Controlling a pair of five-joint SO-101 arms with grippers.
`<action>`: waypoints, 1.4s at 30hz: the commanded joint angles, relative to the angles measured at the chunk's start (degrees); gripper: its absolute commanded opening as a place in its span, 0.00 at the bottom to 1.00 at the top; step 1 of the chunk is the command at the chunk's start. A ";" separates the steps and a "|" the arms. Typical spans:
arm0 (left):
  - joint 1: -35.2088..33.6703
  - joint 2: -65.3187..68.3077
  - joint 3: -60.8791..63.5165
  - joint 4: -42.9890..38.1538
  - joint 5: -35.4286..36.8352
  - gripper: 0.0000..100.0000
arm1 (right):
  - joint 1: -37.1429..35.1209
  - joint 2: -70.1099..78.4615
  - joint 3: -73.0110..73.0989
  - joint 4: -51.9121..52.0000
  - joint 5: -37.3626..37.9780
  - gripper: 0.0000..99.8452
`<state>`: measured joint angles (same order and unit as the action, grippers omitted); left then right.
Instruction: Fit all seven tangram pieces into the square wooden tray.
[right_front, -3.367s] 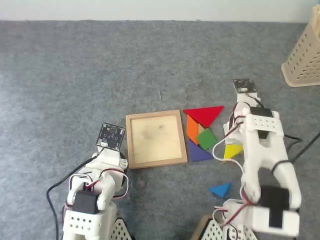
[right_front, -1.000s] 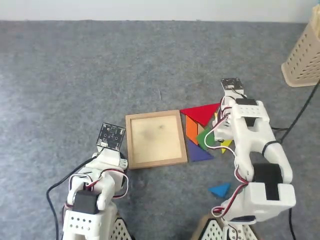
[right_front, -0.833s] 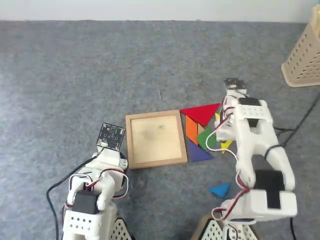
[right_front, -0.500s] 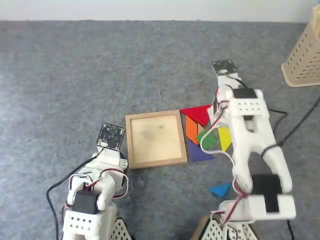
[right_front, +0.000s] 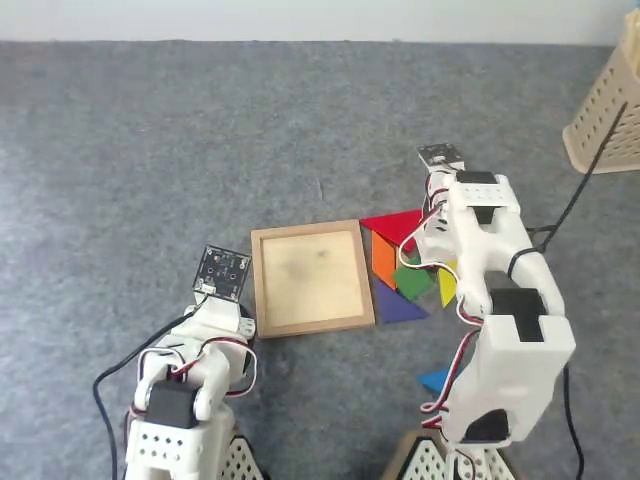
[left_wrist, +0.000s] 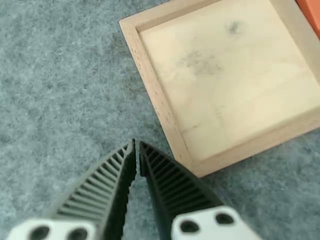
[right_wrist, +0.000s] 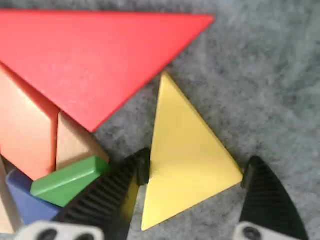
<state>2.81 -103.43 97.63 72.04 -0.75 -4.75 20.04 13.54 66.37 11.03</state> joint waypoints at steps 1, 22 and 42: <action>0.44 -1.23 -1.10 0.35 0.44 0.01 | 1.01 -0.31 -0.44 1.71 0.97 0.30; 0.44 -1.23 -1.10 0.35 0.44 0.01 | 3.74 -8.22 1.58 2.15 -1.41 0.21; 0.44 -1.23 -1.10 0.35 0.44 0.01 | -2.59 -30.55 13.98 4.79 -4.13 0.27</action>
<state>2.81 -103.43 97.63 72.04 -0.75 -8.53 -6.95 26.02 72.09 7.60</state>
